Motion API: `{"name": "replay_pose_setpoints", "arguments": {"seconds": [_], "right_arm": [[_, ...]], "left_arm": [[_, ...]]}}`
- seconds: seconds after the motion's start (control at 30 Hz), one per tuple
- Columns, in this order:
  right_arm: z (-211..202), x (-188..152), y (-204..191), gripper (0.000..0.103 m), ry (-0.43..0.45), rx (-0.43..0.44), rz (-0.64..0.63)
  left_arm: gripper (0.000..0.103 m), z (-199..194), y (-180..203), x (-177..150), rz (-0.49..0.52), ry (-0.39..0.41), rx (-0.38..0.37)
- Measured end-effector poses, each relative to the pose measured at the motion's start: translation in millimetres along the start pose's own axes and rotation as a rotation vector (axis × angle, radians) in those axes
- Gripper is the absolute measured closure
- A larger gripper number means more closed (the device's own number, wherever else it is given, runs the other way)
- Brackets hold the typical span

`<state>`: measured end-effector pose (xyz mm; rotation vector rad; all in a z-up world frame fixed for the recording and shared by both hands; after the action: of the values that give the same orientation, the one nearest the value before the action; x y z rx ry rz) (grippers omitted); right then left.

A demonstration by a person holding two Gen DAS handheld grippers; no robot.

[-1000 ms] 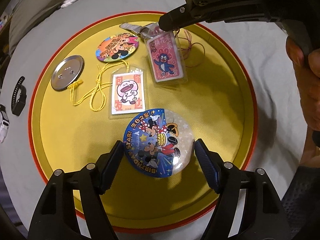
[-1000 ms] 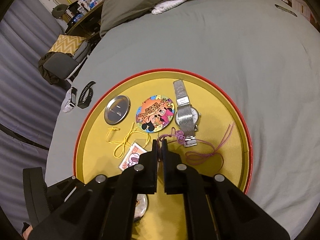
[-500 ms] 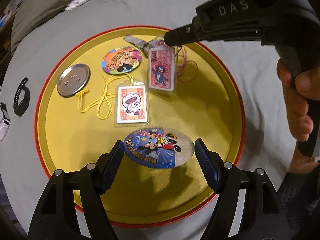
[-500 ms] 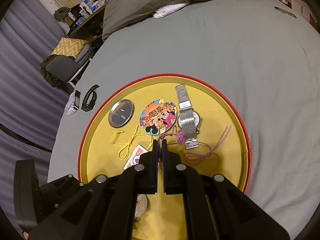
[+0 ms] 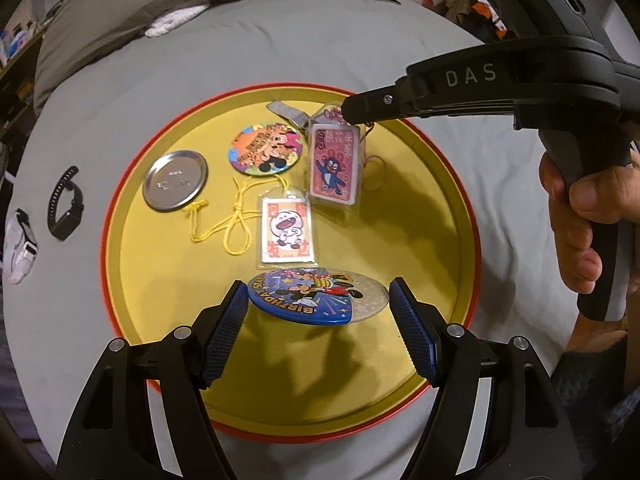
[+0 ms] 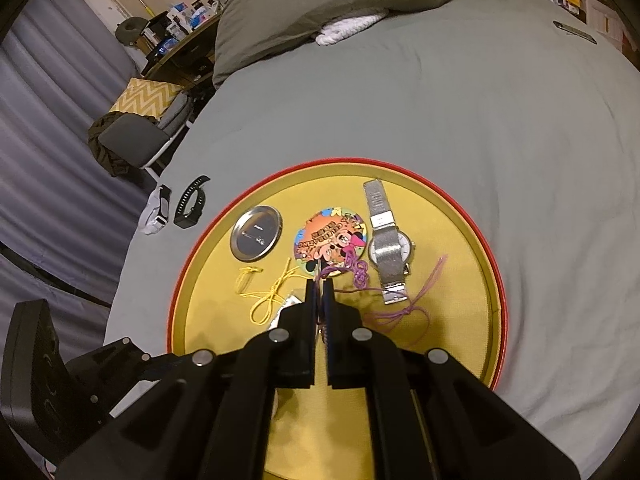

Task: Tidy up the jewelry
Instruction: 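Raise the blue badge and pink card holder out of the tray with both tools, then carry the blue badge and pink card holder onto the bed beside the tray with both tools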

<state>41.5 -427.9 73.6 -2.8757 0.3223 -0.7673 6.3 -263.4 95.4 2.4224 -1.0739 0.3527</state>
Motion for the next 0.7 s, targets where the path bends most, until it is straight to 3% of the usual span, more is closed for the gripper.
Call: {"name": "replay_pose_setpoints", "arguments": {"seconds": [0.7], "right_arm": [[-65.0,17.7,-31.1,0.099,0.144,0.03,-0.012]], "left_arm": [[0.033,-66.6,-42.2,15.3,-0.046,0.166,0.06]]}}
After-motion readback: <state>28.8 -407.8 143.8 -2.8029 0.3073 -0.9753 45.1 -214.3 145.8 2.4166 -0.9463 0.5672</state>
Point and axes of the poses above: each gripper's, at about its wrist camera, not at the fingertips, and z roughly the way its jaws point, y to its right, x to its top, the point moved 1 cm from there along z, roughly the way its jaws point, and after that the axes turned 14 degrees about -x, right-handed, at the moved point
